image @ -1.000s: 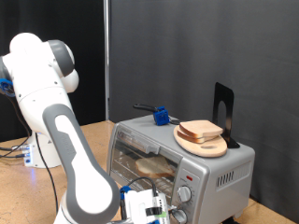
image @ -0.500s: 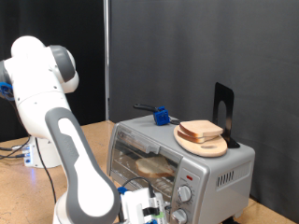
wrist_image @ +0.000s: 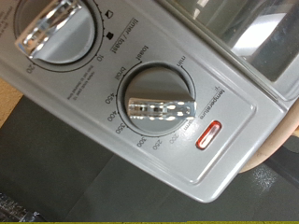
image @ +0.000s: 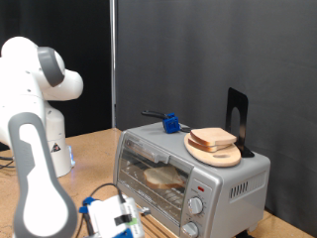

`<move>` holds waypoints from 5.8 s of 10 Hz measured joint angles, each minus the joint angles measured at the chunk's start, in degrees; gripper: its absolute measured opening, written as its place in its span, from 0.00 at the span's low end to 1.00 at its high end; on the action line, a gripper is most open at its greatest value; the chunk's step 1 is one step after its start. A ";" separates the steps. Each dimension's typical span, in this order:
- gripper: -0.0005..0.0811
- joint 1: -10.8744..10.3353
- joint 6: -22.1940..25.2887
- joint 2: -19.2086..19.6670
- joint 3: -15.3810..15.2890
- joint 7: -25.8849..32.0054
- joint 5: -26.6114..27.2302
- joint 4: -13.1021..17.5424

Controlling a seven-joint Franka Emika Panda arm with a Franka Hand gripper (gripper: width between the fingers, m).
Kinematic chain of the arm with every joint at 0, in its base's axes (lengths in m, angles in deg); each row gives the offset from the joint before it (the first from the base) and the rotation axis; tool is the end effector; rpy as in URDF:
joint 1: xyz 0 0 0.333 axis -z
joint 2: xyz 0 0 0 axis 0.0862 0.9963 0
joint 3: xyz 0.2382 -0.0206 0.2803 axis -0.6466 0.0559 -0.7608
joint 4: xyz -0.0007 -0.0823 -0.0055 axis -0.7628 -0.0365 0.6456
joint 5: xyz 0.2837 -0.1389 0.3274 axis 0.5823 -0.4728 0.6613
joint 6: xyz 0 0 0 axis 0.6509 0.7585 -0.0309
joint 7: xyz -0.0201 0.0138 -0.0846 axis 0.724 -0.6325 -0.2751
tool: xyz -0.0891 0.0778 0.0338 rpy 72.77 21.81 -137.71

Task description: Make a piece of toast with the oven

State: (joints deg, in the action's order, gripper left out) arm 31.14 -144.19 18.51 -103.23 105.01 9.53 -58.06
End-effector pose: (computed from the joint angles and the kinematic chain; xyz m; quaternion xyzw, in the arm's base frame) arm 0.7239 -0.1463 0.1162 -0.6816 0.0846 0.0148 0.7267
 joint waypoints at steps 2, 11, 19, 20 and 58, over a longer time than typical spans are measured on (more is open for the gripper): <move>0.84 -0.77 -0.48 0.02 0.60 -6.23 -0.71 -0.14; 0.84 -2.25 -2.20 0.02 0.90 -12.12 -2.26 -0.52; 0.84 -5.52 6.07 1.09 4.85 -49.78 -10.73 2.40; 0.84 -5.79 7.87 1.65 5.09 -54.11 -11.12 3.36; 0.84 -7.75 -1.54 1.04 4.25 -61.27 -4.46 9.96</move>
State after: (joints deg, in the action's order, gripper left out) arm 23.39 -145.73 19.55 -98.97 43.74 5.07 -48.11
